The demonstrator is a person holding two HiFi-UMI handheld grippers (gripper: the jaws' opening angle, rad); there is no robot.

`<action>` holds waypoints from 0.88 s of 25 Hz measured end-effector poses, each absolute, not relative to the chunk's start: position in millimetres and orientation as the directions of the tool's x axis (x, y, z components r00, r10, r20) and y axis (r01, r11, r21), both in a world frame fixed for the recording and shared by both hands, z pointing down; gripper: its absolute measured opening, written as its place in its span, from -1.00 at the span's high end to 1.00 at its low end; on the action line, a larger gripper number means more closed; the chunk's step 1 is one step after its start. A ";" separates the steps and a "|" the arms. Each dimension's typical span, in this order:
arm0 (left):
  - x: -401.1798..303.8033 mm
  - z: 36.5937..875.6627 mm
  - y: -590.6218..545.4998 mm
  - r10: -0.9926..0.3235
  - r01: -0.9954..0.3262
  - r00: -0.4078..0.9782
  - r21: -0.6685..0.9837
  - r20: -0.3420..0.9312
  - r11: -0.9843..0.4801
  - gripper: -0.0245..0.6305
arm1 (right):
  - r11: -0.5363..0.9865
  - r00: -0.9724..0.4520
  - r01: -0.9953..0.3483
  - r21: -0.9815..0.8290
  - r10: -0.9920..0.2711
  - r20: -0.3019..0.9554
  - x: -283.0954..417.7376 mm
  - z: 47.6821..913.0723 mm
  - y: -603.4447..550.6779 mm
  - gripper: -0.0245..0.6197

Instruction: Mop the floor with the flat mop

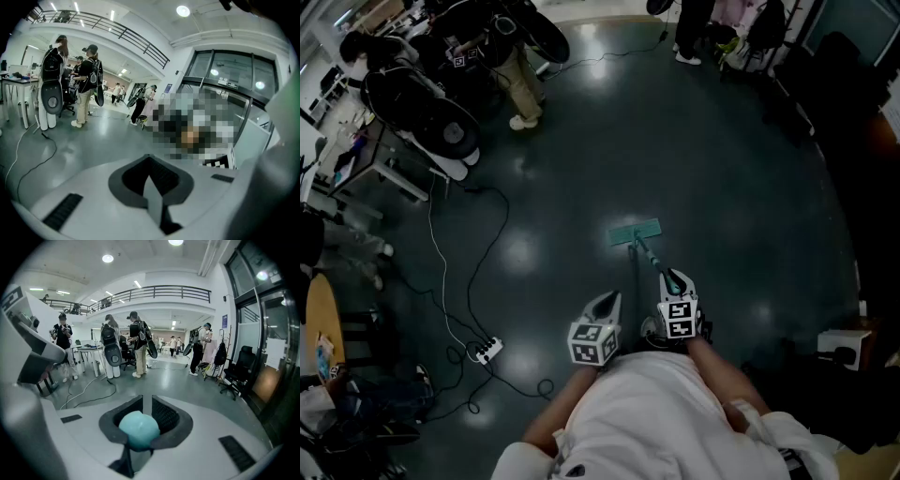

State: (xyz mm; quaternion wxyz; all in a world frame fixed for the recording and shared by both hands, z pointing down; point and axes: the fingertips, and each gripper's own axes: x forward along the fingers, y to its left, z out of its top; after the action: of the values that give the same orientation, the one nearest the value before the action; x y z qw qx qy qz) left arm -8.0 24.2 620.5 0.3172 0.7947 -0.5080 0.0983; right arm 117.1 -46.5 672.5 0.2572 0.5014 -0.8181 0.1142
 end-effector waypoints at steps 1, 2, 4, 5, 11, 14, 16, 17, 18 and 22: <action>-7.9 620.1 24.4 -0.746 -0.870 0.464 0.403 0.478 -0.283 0.91 | 0.472 -0.366 -0.879 0.071 -0.761 0.535 117.1 672.9 -45.5 0.72; -8.0 619.8 24.6 -0.746 -0.871 0.463 0.403 0.478 -0.283 0.91 | 0.472 -0.366 -0.878 0.071 -0.761 0.536 117.1 673.3 -44.5 0.72; -8.7 620.0 25.6 -0.746 -0.871 0.463 0.403 0.479 -0.282 0.91 | 0.472 -0.364 -0.879 0.072 -0.761 0.536 117.0 673.9 -42.7 0.72; -9.1 620.1 26.1 -0.746 -0.870 0.464 0.405 0.478 -0.281 0.91 | 0.470 -0.363 -0.880 0.072 -0.762 0.536 117.0 674.2 -42.1 0.72; -9.3 619.4 27.8 -0.744 -0.869 0.464 0.411 0.481 -0.277 0.91 | 0.460 -0.361 -0.886 0.061 -0.768 0.529 119.5 672.6 -40.8 0.72; -9.8 620.8 28.0 -0.742 -0.869 0.464 0.413 0.484 -0.274 0.91 | 0.457 -0.360 -0.887 0.063 -0.771 0.525 119.2 673.6 -40.1 0.72; -8.8 623.0 29.4 -0.740 -0.869 0.464 0.415 0.487 -0.271 0.91 | 0.457 -0.355 -0.887 0.071 -0.771 0.529 119.9 678.2 -37.9 0.72; -8.6 623.8 29.9 -0.739 -0.869 0.463 0.415 0.489 -0.269 0.91 | 0.458 -0.354 -0.886 0.074 -0.771 0.529 119.8 680.9 -37.4 0.72; -8.5 624.2 30.1 -0.738 -0.869 0.462 0.416 0.491 -0.267 0.91 | 0.460 -0.355 -0.885 0.078 -0.771 0.528 119.3 683.4 -37.9 0.72; -10.1 623.7 30.2 -0.733 -0.872 0.457 0.417 0.505 -0.256 0.91 | 0.458 -0.355 -0.885 0.084 -0.781 0.514 117.5 688.2 -50.8 0.72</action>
State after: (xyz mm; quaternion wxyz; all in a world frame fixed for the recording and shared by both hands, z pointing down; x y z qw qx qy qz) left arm -10.1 30.2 623.7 0.3333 0.7857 -0.5106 0.1045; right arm 117.5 -50.8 688.2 0.2495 0.5099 -0.8166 0.1041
